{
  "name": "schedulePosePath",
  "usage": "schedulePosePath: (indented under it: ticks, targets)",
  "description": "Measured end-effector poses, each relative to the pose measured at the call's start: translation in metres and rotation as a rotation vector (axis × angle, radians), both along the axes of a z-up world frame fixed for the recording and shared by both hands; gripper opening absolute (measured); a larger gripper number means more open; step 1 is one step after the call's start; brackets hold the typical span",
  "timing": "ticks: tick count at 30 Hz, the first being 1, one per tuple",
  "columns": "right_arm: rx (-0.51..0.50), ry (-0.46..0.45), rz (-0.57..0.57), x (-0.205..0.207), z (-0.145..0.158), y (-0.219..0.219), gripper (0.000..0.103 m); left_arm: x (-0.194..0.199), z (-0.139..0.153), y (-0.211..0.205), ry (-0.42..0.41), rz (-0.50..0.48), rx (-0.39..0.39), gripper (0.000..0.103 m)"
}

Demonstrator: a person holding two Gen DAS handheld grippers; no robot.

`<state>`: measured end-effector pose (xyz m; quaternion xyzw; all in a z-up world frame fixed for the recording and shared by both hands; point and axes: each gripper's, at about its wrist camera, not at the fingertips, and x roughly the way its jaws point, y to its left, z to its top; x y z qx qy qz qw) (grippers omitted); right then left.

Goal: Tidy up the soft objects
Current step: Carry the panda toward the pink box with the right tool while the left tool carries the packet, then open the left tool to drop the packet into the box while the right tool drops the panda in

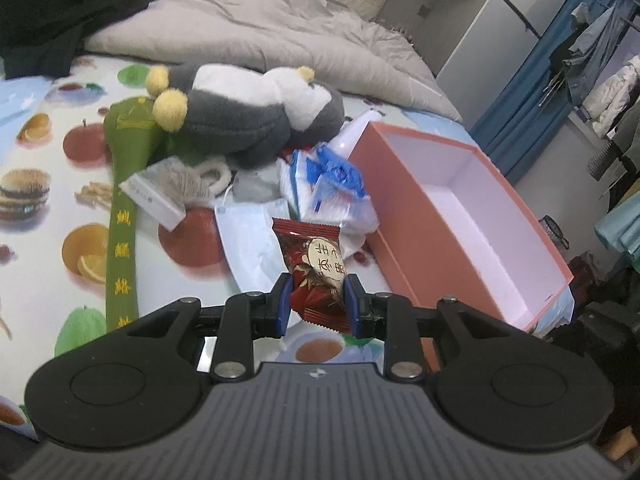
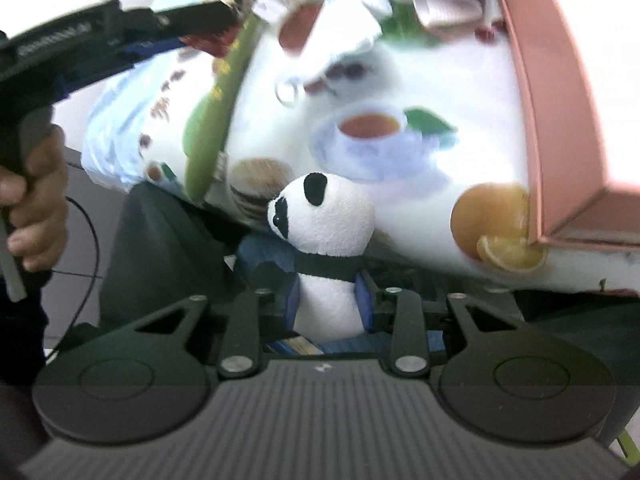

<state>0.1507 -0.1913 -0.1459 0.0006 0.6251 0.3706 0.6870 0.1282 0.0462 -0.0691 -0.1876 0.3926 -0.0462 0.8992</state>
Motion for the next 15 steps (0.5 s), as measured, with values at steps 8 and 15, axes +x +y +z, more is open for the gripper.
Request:
schedulePosePath:
  ticks: [8, 15]
  targets:
    - [0.062, -0.17, -0.045, 0.023, 0.068, -0.012, 0.033, 0.019, 0.051, -0.011, -0.084, -0.02, 0.031, 0.032]
    - [0.052, -0.35, -0.152, 0.059, 0.122, -0.043, 0.033, 0.061, 0.104, -0.043, -0.173, -0.083, 0.048, 0.032]
